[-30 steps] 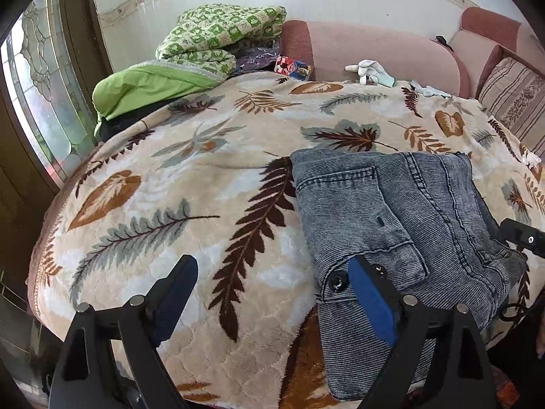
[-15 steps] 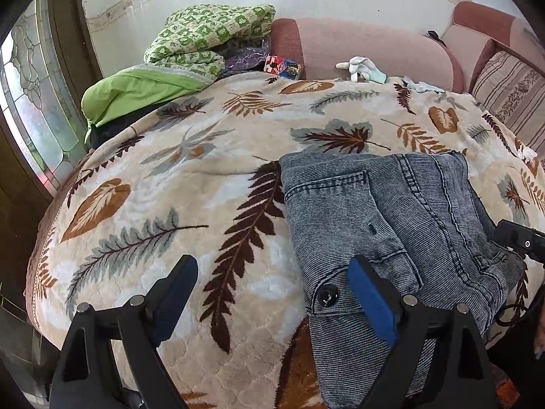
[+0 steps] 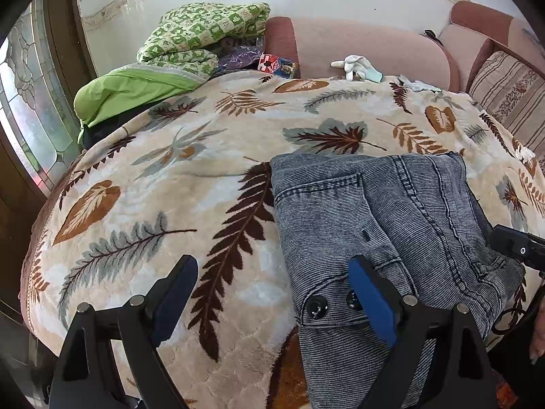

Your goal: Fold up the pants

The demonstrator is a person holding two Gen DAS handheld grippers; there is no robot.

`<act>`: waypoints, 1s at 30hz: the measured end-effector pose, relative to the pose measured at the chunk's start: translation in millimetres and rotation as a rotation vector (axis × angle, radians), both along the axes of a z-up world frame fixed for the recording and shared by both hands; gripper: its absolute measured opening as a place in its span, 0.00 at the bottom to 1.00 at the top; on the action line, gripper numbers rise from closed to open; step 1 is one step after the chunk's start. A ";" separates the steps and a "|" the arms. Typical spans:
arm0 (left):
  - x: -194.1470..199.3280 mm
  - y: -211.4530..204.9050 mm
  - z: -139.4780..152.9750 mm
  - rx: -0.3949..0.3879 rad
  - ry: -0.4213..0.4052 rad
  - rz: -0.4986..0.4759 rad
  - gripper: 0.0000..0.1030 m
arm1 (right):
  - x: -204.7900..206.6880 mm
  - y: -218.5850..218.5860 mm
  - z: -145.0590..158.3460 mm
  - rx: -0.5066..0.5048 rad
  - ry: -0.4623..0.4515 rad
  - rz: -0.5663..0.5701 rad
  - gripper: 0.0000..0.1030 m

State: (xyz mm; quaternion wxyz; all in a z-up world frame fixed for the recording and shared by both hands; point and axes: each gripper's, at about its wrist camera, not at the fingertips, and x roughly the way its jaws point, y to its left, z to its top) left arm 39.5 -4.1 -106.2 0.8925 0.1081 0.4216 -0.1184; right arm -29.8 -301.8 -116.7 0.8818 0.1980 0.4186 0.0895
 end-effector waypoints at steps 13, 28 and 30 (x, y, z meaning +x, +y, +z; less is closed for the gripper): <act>8.2 -13.9 -8.0 -0.005 0.014 -0.028 0.88 | 9.1 -5.4 -8.4 0.033 0.034 -0.014 0.72; 29.3 -15.0 -18.6 -0.044 0.072 -0.030 0.89 | 29.8 -26.1 -26.5 0.204 0.106 -0.047 0.74; 31.7 -15.0 -20.1 -0.054 0.084 -0.030 0.89 | 31.6 -26.5 -27.7 0.225 0.110 -0.040 0.75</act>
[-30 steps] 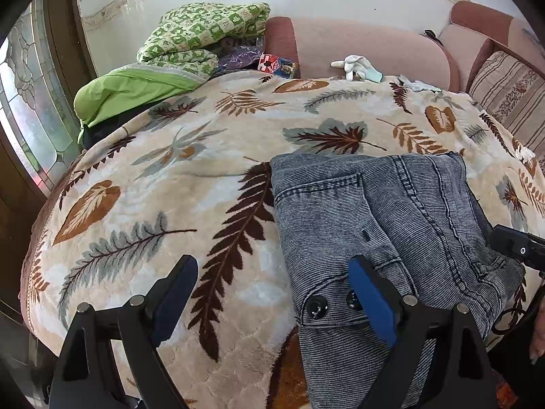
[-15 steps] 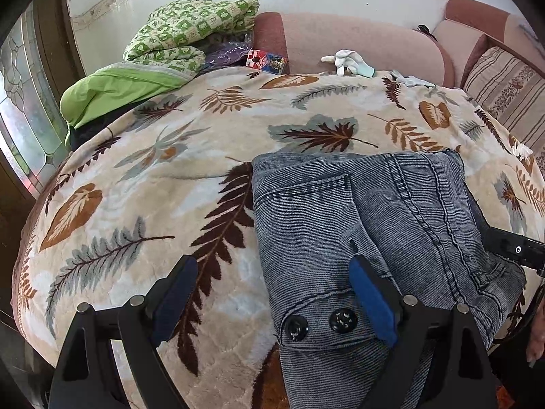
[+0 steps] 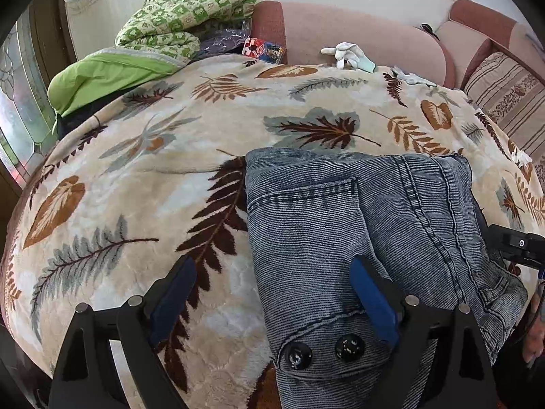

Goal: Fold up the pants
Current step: 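Close both grippers on the edge of the folded blue jeans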

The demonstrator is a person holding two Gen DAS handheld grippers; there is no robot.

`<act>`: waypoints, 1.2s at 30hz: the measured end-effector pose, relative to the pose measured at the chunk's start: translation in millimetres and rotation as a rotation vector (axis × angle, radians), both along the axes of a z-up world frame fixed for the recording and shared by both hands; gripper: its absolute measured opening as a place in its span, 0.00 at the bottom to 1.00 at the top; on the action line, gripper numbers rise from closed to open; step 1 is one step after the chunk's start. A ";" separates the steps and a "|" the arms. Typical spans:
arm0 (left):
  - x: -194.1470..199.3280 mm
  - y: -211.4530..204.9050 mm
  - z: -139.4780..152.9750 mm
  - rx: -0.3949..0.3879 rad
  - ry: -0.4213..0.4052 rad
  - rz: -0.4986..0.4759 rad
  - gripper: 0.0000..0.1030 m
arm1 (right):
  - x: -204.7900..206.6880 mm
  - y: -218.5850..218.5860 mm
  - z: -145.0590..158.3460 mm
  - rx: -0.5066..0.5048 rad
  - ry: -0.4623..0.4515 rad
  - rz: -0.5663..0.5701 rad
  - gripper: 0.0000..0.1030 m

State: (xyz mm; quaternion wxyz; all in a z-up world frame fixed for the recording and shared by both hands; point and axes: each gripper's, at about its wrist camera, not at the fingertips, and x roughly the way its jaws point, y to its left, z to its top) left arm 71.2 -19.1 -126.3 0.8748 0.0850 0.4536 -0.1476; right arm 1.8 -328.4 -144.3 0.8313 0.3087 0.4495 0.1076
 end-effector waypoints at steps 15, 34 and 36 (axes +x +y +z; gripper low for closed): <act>5.2 -3.5 -1.4 0.002 0.021 -0.004 0.89 | 20.1 6.7 -7.8 0.107 0.042 0.068 0.77; 19.1 -19.0 -11.1 -0.098 0.125 -0.081 0.82 | 33.2 30.0 -9.4 0.103 0.033 0.173 0.80; 18.1 -19.0 -9.5 -0.105 0.127 -0.093 0.79 | 31.7 35.3 -8.3 0.083 0.024 0.183 0.79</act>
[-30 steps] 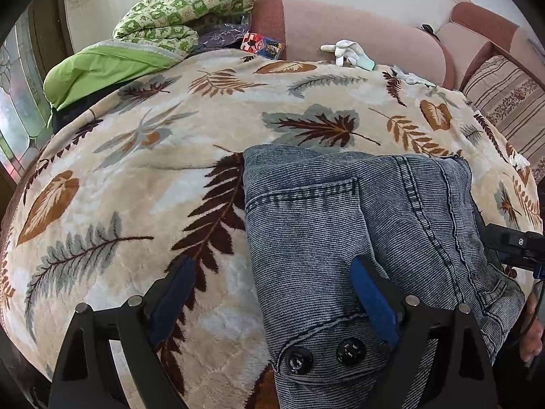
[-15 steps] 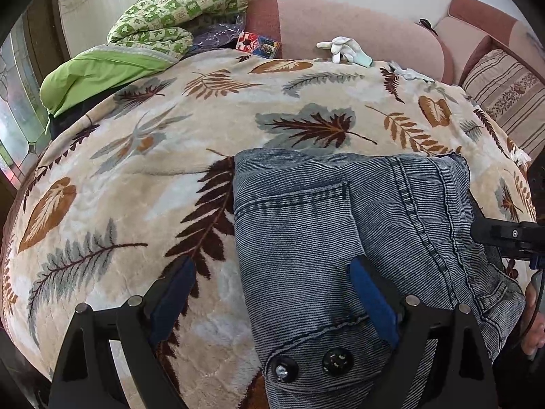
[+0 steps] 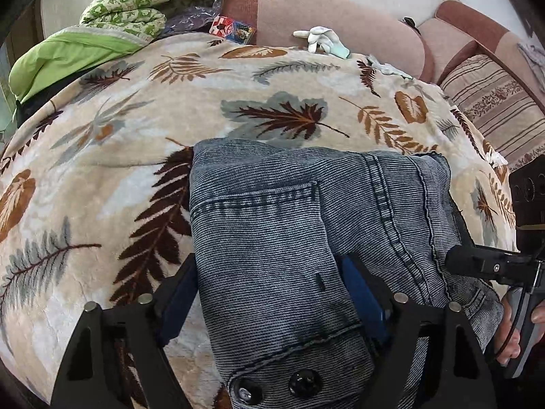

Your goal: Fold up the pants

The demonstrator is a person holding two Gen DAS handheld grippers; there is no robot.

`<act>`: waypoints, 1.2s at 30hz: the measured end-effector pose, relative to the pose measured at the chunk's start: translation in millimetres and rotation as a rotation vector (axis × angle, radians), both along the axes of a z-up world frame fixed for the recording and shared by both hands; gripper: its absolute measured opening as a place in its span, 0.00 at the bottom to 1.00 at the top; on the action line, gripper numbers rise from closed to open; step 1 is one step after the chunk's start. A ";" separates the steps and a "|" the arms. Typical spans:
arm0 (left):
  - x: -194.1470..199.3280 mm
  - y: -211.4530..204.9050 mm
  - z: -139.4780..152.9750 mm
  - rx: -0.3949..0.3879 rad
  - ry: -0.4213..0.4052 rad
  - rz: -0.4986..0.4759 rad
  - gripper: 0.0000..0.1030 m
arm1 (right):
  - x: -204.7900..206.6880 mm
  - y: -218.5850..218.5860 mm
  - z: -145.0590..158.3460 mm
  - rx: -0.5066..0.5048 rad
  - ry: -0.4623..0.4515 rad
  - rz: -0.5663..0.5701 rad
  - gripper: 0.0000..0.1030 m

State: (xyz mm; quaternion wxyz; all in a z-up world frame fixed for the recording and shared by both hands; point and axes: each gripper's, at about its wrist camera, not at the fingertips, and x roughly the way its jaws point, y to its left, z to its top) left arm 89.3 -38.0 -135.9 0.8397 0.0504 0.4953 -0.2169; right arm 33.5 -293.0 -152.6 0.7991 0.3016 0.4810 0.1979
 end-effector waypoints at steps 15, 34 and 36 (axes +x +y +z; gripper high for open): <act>-12.6 3.6 18.5 -0.009 -0.047 -0.001 0.34 | -23.2 19.7 17.2 0.019 -0.107 0.049 0.65; 35.5 -19.0 92.6 0.062 -0.080 0.025 0.29 | 24.1 17.2 68.2 0.062 -0.088 0.002 0.31; 45.9 -24.6 92.3 0.072 -0.075 0.020 0.29 | 34.5 18.8 66.5 0.014 -0.064 -0.022 0.30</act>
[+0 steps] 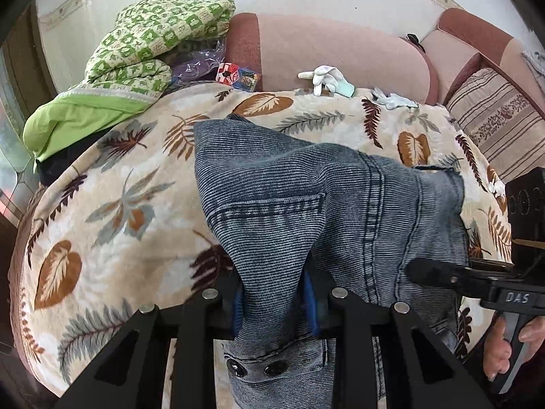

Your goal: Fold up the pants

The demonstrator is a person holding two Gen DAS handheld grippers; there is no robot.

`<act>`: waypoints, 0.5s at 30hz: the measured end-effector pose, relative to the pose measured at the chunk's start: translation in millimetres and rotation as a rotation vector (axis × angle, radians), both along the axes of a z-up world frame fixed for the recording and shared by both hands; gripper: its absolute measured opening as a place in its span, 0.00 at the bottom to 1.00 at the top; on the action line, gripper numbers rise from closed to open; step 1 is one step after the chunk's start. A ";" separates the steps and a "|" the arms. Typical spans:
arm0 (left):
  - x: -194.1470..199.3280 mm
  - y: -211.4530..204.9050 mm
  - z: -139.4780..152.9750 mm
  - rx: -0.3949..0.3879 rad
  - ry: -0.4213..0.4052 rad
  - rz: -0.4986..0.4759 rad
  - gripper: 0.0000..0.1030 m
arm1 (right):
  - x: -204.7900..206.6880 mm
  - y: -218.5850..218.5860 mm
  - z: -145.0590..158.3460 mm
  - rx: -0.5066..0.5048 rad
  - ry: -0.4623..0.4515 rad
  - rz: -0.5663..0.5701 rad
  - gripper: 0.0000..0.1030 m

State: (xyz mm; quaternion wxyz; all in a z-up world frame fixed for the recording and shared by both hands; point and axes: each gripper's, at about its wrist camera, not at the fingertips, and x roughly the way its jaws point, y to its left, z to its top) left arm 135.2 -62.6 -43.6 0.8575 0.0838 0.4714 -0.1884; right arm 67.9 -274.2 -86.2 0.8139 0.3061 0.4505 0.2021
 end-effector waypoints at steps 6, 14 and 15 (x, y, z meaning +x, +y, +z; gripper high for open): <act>31.2 -13.6 -4.0 0.025 0.009 0.002 0.29 | 29.1 -9.7 -2.7 -0.066 0.043 -0.050 0.28; 80.0 -28.1 -2.9 0.026 -0.002 0.035 0.29 | 72.0 -17.8 9.1 -0.174 -0.045 -0.090 0.28; 85.6 -30.0 -7.2 0.030 0.005 0.040 0.29 | 78.1 -19.8 6.7 -0.185 -0.042 -0.093 0.28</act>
